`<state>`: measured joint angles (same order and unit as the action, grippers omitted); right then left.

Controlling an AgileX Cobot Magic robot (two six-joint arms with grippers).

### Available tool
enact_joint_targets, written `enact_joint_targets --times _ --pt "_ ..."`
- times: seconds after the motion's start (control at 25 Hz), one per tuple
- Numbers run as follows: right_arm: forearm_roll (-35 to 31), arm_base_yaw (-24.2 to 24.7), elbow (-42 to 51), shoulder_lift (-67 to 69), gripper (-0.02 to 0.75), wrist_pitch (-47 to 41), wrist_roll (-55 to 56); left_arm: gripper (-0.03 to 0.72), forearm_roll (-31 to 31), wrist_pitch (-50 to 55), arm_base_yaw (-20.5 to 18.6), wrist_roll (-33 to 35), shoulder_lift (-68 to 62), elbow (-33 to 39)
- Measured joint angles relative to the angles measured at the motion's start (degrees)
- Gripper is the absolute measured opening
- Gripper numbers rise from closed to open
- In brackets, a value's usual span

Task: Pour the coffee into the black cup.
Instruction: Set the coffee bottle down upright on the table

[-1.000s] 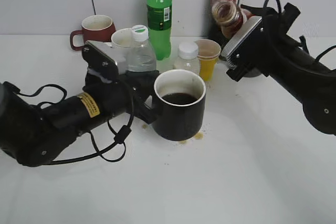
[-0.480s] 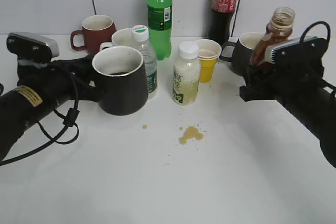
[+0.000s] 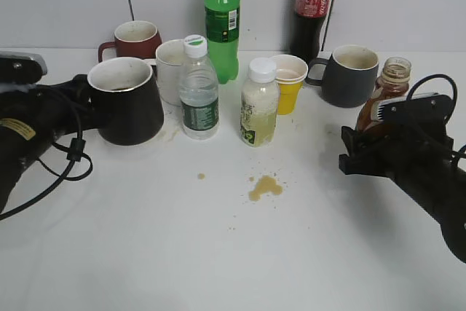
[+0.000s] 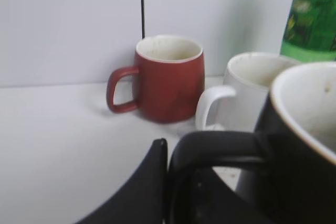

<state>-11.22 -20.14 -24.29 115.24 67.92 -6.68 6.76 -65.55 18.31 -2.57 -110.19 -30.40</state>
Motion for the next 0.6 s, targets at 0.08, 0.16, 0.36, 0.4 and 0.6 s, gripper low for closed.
enact_joint_targets --times 0.08,0.16,0.36,0.4,0.6 --pt "0.0 0.0 -0.7 1.6 0.503 -0.1 0.2 0.041 0.3 0.4 0.0 0.9 -2.3 -1.5" --pt "0.0 0.0 -1.7 3.2 0.503 0.0 0.2 0.041 0.3 0.6 0.0 1.4 -4.5 -3.2" --pt "-0.1 0.0 -3.8 5.3 0.503 0.1 0.2 0.041 0.2 0.5 -1.0 2.6 -9.3 -8.0" --pt "-0.1 0.0 -4.1 5.3 0.503 0.0 0.2 0.041 0.3 0.5 -1.3 3.0 -9.9 -8.5" --pt "-0.1 0.0 -4.3 5.3 0.503 0.1 0.2 0.041 0.5 0.5 -2.3 4.1 -12.2 -9.4"
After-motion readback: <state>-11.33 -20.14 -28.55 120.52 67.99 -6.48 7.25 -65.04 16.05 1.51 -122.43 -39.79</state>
